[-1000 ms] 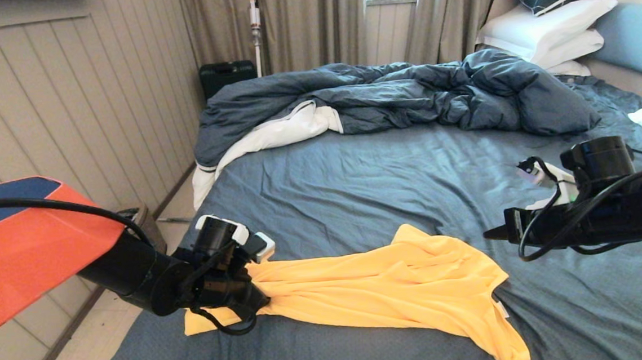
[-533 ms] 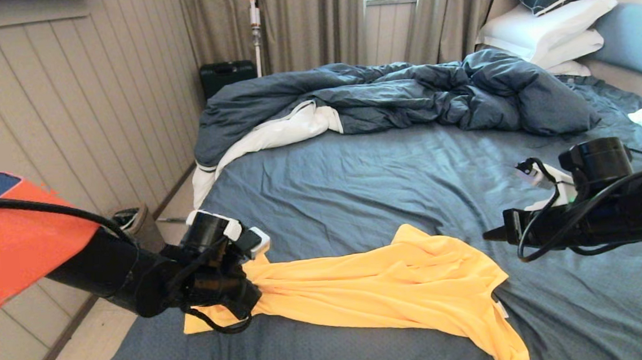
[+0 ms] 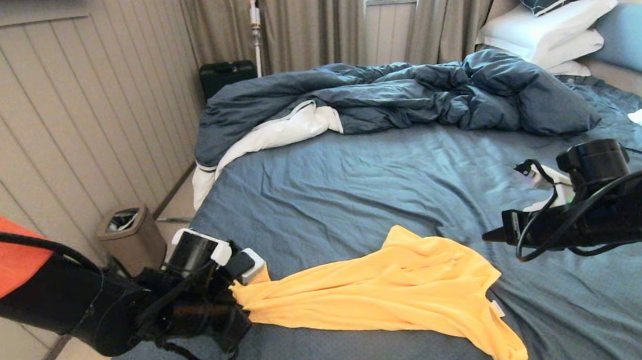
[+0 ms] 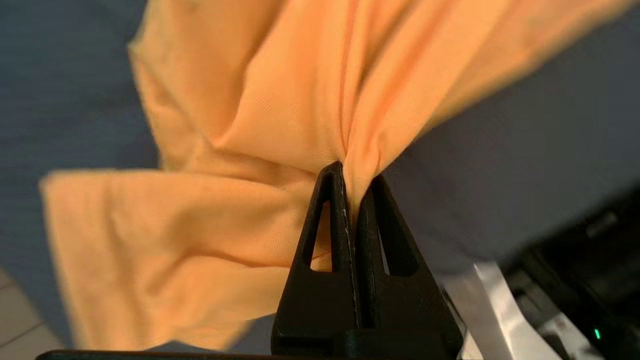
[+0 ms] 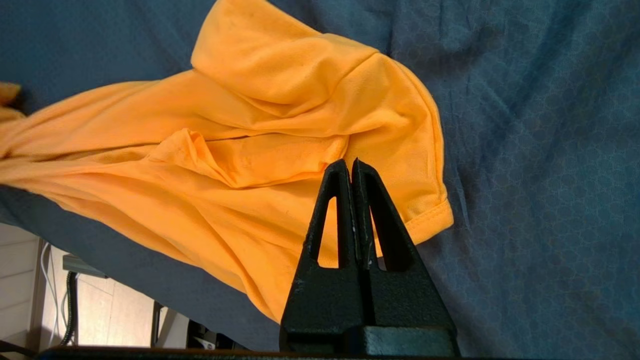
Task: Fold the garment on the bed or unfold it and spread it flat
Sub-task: Unford the yellow T-shirt
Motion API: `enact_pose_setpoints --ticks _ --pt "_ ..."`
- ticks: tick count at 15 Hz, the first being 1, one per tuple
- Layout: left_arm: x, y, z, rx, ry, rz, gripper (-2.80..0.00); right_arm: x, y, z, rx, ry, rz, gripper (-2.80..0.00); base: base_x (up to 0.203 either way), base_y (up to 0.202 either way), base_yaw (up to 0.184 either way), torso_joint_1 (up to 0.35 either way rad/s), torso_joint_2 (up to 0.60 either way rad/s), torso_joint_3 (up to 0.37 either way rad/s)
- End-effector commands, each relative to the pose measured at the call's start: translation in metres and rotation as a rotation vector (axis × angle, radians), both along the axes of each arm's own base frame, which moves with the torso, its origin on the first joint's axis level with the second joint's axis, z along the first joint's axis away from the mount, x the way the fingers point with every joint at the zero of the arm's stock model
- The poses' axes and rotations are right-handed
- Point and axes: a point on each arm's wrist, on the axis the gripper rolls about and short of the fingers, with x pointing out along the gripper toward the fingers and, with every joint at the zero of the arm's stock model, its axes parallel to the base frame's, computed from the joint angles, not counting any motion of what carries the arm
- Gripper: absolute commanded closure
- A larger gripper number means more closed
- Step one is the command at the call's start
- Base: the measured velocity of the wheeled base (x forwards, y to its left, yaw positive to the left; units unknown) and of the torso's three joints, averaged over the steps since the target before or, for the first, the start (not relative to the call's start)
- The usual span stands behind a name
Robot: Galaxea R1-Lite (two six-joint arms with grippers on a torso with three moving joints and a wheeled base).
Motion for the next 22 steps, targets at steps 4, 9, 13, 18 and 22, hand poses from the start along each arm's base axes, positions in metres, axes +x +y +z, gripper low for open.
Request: enact_pose_setpoints --ticks 4,9,13,18,22 --pt "-0.011 -0.008 -0.003 0.002 0.015 -0.037 0.0 0.006 0.0 -0.006 0.003 0.016 0.001 0.0 0.0 0.0 0.0 0.0 0.0 0.0" --pt "0.001 -0.015 0.007 -0.055 -0.014 0.007 0.0 0.006 0.0 -0.004 0.007 0.012 0.001 0.0 0.0 0.0 0.0 0.0 0.0 0.0" --pt "0.0 -0.015 0.005 -0.054 -0.006 0.011 -2.8 0.006 0.0 -0.004 0.009 0.011 -0.003 0.0 0.0 0.0 0.0 0.0 0.0 0.0" --pt "-0.015 -0.005 0.019 -0.068 -0.029 0.009 -2.8 0.007 0.0 -0.005 0.008 0.014 -0.001 0.0 0.0 0.0 0.0 0.0 0.0 0.0" --pt "-0.011 -0.005 0.044 -0.12 -0.111 0.015 -2.8 0.006 0.0 -0.005 0.008 0.015 0.0 0.0 0.0 0.0 0.0 0.0 0.0 0.0"
